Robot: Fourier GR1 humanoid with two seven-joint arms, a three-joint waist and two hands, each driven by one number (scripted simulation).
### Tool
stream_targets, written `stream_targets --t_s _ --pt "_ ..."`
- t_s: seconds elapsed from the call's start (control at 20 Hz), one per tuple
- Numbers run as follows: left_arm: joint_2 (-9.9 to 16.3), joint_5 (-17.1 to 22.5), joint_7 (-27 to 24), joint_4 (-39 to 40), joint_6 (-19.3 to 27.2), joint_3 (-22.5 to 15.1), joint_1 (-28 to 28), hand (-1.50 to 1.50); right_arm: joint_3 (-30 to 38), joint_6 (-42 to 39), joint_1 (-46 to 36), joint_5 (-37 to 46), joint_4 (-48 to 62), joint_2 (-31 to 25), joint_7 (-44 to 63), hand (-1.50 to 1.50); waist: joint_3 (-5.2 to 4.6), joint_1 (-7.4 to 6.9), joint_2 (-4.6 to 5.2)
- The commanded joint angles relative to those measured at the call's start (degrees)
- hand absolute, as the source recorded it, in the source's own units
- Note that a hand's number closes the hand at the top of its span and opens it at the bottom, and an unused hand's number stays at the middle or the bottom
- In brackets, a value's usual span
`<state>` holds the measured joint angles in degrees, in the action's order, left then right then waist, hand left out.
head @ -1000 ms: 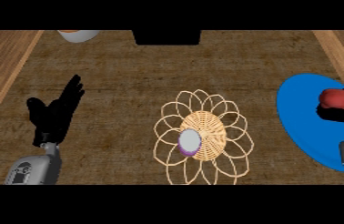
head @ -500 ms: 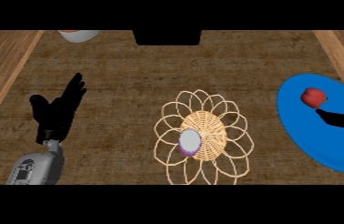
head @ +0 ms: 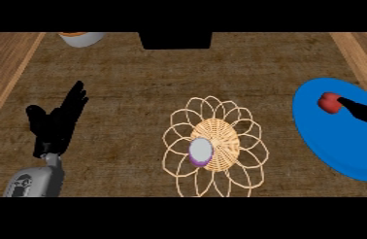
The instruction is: Pick the bell pepper from the placemat and place it in the plate
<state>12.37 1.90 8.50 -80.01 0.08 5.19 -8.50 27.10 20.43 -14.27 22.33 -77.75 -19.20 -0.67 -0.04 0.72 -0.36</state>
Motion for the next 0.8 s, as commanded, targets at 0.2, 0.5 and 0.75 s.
stream_targets --t_s 0.2,0.5,0.75 --pt "-0.2 -0.8 3.1 -1.4 0.9 -0.3 -1.6 0.00 7.6 -12.6 4.2 -19.2 -5.0 -0.2 4.6 -1.50 0.08 -0.14 0.21" --pt "-0.4 -0.1 1.5 -2.4 -0.8 0.6 0.2 0.00 10.1 -16.2 11.9 -23.2 -2.4 0.2 -8.6 -1.50 0.07 -0.58 0.33" --pt "-1.3 -1.7 -3.1 4.2 -0.9 1.1 -1.8 0.00 12.4 -18.2 12.9 -25.2 -1.6 -3.7 -7.2 -1.50 0.04 -0.49 0.38"
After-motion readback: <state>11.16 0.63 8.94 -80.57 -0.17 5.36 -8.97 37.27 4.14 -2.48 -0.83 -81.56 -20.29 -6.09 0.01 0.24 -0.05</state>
